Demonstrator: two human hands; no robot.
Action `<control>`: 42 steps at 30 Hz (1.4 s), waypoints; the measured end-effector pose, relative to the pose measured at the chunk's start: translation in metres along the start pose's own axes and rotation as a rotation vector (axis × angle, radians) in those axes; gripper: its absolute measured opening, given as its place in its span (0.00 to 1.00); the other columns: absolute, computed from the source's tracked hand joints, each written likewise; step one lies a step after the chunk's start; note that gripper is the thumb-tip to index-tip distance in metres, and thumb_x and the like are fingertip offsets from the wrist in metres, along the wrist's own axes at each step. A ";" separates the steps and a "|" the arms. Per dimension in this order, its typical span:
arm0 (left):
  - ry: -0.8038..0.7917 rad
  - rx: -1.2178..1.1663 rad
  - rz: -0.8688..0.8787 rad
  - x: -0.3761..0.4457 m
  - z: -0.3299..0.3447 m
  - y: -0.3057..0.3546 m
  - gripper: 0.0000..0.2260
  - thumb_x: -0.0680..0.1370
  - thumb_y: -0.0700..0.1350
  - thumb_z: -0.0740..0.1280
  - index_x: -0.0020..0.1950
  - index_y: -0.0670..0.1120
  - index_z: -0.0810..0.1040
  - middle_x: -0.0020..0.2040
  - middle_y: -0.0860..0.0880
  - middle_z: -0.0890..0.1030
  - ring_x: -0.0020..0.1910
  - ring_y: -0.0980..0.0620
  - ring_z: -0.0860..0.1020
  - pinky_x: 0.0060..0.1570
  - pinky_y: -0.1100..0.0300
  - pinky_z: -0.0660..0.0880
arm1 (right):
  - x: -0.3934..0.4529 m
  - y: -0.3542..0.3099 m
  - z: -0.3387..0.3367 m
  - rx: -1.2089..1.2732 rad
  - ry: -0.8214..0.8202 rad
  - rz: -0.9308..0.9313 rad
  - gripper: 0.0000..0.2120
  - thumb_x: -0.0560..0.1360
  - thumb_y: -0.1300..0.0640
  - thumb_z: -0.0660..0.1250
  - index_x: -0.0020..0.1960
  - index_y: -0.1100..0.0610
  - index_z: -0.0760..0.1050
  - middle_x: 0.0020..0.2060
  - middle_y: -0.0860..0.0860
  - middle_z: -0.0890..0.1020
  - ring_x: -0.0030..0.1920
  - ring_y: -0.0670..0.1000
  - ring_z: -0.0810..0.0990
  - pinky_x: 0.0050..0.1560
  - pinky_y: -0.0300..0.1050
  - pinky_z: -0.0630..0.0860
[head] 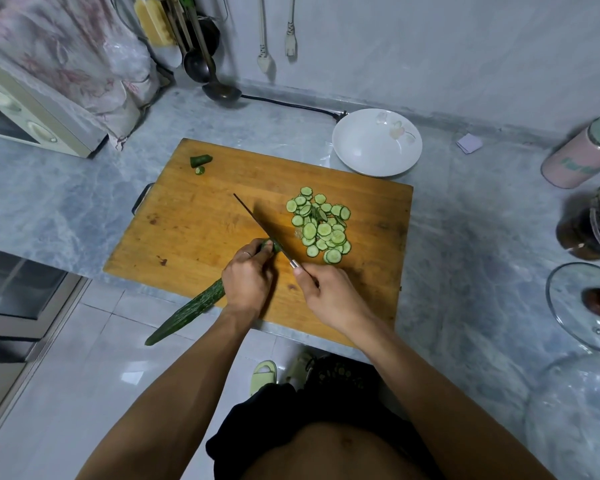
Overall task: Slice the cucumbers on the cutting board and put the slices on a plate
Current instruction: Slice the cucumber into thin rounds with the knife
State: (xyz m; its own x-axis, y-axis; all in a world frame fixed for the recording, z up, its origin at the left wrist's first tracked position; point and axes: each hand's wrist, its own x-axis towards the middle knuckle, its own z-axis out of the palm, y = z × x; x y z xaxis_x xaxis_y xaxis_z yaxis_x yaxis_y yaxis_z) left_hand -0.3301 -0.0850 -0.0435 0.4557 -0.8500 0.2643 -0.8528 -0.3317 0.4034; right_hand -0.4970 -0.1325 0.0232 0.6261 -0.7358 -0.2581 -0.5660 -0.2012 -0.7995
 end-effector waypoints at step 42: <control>0.000 -0.109 -0.179 -0.003 0.007 0.001 0.13 0.70 0.36 0.69 0.51 0.46 0.86 0.56 0.46 0.83 0.50 0.42 0.82 0.42 0.54 0.77 | -0.024 -0.025 -0.008 -0.067 -0.021 -0.009 0.15 0.84 0.48 0.56 0.45 0.54 0.74 0.29 0.48 0.71 0.31 0.48 0.69 0.34 0.49 0.68</control>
State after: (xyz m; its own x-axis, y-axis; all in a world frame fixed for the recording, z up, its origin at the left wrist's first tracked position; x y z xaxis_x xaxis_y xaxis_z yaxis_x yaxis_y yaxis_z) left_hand -0.3340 -0.0855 -0.0500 0.5978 -0.7812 0.1800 -0.7254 -0.4316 0.5362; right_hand -0.5018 -0.1151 0.0540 0.6425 -0.7199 -0.2628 -0.5944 -0.2516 -0.7638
